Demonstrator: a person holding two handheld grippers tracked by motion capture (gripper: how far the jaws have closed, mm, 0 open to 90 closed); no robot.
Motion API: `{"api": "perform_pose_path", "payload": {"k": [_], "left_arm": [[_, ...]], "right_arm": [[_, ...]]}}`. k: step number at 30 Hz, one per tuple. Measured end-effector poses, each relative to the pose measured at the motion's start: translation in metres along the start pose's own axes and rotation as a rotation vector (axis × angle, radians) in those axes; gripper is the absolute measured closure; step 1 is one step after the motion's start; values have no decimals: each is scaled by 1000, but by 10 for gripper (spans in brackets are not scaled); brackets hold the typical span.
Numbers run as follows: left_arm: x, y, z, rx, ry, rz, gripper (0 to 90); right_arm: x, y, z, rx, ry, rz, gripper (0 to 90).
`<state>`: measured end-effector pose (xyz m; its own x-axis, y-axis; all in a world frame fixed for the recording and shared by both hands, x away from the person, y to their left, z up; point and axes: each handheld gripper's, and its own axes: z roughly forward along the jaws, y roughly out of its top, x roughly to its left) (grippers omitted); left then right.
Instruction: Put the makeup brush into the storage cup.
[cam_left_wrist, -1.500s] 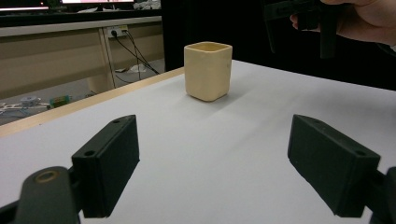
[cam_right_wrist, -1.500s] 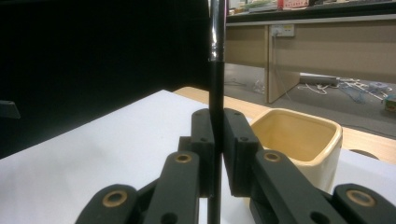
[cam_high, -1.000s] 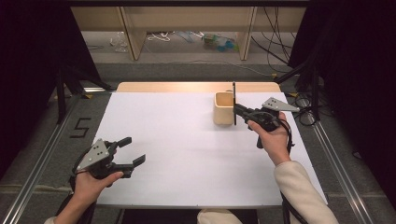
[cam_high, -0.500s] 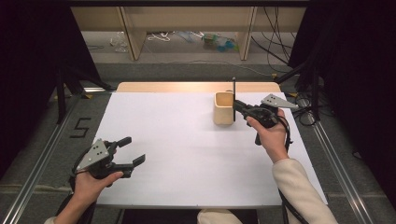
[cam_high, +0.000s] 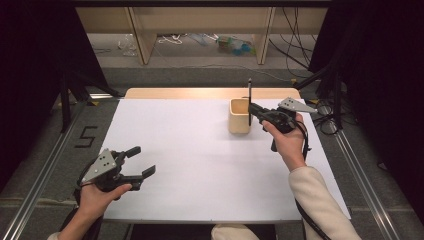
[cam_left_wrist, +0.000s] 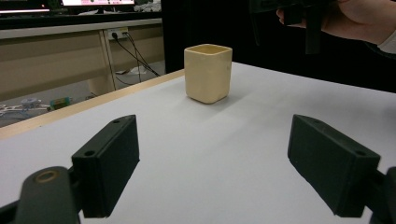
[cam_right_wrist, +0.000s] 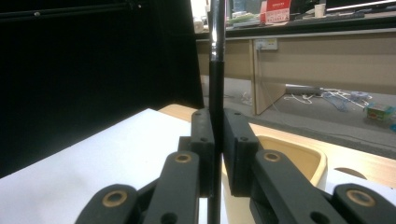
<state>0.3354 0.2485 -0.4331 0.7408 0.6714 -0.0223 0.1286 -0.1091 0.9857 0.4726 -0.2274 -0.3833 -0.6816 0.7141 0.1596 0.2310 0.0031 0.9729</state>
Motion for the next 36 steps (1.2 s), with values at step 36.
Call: {"api": "perform_pose_path", "payload": {"k": [36], "left_arm": [[0,0,0,0,-1,-5,163]], "right_arm": [[-7,4,19,-1,-30,2,841]]}}
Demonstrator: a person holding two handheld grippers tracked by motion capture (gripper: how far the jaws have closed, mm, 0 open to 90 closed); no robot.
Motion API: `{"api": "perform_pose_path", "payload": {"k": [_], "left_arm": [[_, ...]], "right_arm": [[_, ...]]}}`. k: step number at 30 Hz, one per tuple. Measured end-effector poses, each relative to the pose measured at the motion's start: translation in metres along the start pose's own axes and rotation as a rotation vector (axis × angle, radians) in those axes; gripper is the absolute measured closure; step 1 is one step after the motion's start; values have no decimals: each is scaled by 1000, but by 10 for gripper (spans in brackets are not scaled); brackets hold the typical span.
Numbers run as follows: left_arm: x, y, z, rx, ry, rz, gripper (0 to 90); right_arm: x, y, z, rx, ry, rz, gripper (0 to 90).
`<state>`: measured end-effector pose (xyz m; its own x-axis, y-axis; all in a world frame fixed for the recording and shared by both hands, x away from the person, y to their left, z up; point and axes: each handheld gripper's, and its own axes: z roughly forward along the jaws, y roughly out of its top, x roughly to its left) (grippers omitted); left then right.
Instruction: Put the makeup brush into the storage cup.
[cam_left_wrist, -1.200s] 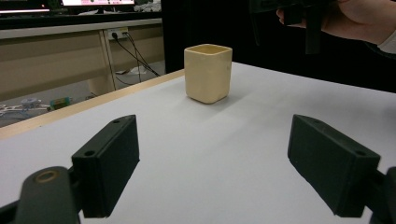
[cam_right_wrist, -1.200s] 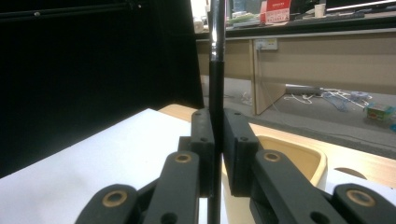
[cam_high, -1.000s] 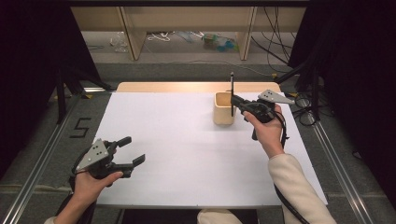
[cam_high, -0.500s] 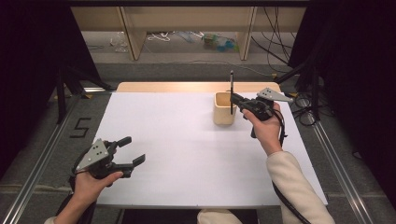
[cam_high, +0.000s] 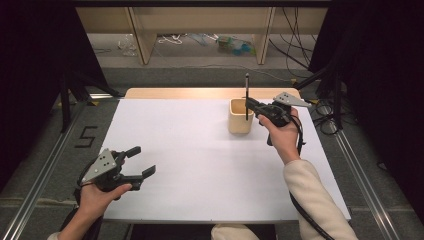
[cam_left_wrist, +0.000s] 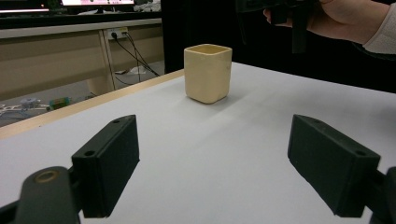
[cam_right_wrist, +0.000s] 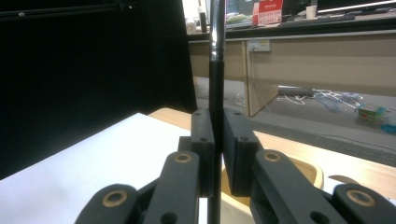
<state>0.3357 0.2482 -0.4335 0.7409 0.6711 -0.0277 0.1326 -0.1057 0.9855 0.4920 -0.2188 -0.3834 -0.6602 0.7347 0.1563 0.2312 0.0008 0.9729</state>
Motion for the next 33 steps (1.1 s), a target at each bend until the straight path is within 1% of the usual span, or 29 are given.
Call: {"api": "perform_pose_path", "payload": {"k": [5,6,8,10,11,14,17,21,22,26,27,33], "left_arm": [[0,0,0,0,0,0,162],[0,0,0,0,0,0,162],[0,0,0,0,0,0,162],[0,0,0,0,0,0,162],[0,0,0,0,0,0,162],[0,0,0,0,0,0,162],[0,0,0,1,0,1,162],[0,0,0,1,0,2,163],[0,0,0,1,0,1,162],[0,0,0,1,0,1,162],[0,0,0,2,0,2,162],[0,0,0,2,0,2,162]], "right_arm": [[0,0,3,0,0,-3,841],[0,0,4,-10,1,0,841],[0,0,4,-2,1,3,841],[0,0,5,-11,0,4,841],[-1,1,5,-3,-3,3,841],[-1,1,7,-9,-6,0,841],[-1,2,8,-6,-3,8,841],[-2,2,10,-10,-10,3,841],[-3,2,10,-16,-5,5,841],[-4,2,11,-7,-11,11,841],[-5,2,11,-12,-16,4,841],[-6,2,13,-10,-23,6,841]]}}
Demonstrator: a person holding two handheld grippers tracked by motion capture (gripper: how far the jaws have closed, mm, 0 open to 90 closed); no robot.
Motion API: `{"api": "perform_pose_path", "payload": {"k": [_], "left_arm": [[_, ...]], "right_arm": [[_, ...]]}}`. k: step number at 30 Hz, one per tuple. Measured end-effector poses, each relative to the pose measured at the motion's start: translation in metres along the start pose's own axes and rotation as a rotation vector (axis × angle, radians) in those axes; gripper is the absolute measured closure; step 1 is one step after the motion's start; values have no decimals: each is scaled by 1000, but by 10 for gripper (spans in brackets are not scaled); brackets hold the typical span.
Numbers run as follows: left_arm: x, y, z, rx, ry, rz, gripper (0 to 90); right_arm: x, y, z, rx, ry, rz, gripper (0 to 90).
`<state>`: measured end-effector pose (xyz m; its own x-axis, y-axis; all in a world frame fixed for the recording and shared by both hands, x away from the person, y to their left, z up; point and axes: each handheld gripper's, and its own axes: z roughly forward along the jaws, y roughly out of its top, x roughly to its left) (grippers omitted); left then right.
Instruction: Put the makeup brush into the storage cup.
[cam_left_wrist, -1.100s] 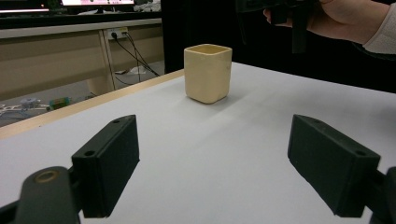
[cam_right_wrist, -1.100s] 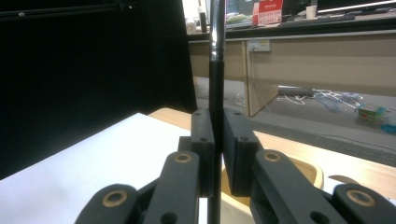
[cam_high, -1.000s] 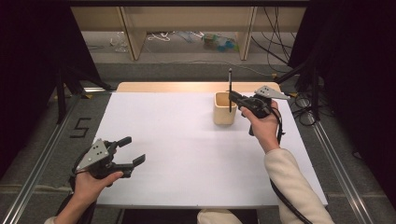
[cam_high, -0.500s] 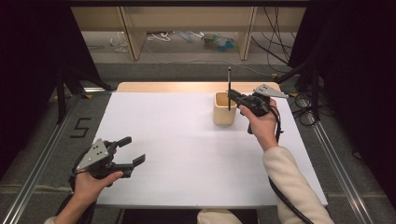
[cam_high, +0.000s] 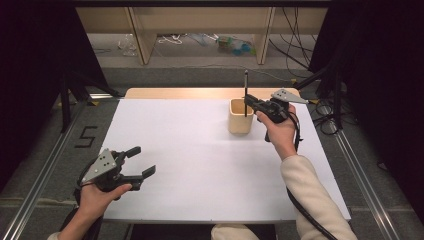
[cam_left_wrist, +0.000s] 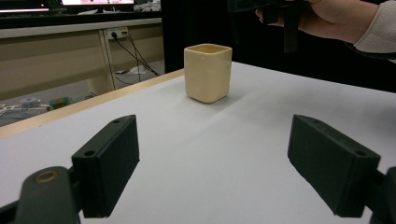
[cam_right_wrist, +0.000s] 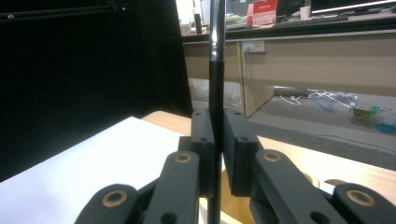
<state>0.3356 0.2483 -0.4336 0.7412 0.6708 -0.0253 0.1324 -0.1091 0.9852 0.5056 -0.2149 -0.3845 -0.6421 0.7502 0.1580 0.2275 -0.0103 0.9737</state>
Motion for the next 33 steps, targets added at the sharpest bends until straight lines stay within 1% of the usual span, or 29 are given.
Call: {"api": "perform_pose_path", "payload": {"k": [7,8,12,22,24,31,33], "left_arm": [[0,0,0,0,0,1,162],[0,0,0,0,-1,2,162],[0,0,0,0,-1,1,162],[0,0,0,1,-2,2,162],[0,0,0,2,-2,5,162],[0,0,0,1,-2,2,162],[0,0,0,2,-3,4,162]], "right_arm": [[-2,0,2,3,-10,3,841],[-2,0,2,1,-6,8,841],[-3,0,4,0,-10,0,841],[-5,1,6,-1,-15,5,841],[-5,1,6,-3,-18,-1,841],[-8,2,8,-1,-22,0,841],[-7,2,8,-2,-20,8,841]]}}
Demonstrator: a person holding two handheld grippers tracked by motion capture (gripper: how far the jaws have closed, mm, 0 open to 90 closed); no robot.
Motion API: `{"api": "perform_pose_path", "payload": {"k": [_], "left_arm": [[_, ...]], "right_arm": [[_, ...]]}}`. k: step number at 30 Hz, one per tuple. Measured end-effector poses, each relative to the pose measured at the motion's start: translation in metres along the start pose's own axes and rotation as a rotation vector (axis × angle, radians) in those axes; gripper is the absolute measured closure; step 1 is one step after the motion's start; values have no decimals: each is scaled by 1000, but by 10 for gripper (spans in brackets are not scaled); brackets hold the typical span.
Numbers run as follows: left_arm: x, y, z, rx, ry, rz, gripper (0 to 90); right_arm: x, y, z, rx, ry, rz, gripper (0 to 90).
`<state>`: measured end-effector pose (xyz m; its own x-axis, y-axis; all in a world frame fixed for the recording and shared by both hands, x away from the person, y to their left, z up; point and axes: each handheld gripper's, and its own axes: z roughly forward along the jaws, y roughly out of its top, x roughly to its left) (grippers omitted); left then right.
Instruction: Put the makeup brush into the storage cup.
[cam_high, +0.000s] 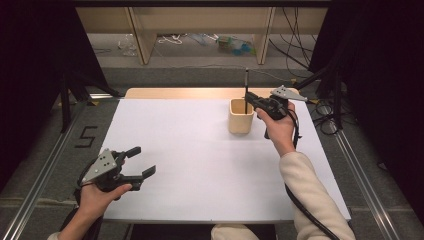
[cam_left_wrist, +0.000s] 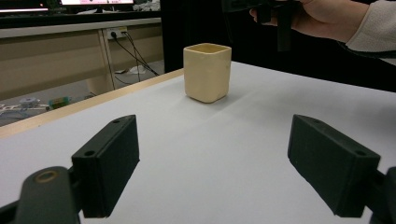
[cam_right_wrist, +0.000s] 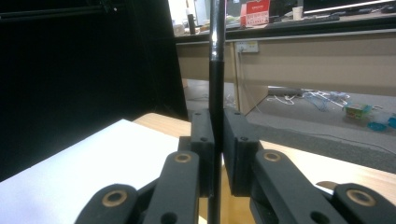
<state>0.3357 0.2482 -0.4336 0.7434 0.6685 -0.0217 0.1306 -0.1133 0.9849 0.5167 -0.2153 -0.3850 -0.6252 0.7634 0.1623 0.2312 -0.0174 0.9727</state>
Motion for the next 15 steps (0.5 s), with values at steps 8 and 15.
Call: {"api": "perform_pose_path", "payload": {"k": [8,15], "left_arm": [[0,0,0,-1,0,0,162],[0,0,0,-1,1,-3,162]], "right_arm": [[-1,0,2,1,-8,-9,841],[-2,1,3,-2,-9,-5,841]]}}
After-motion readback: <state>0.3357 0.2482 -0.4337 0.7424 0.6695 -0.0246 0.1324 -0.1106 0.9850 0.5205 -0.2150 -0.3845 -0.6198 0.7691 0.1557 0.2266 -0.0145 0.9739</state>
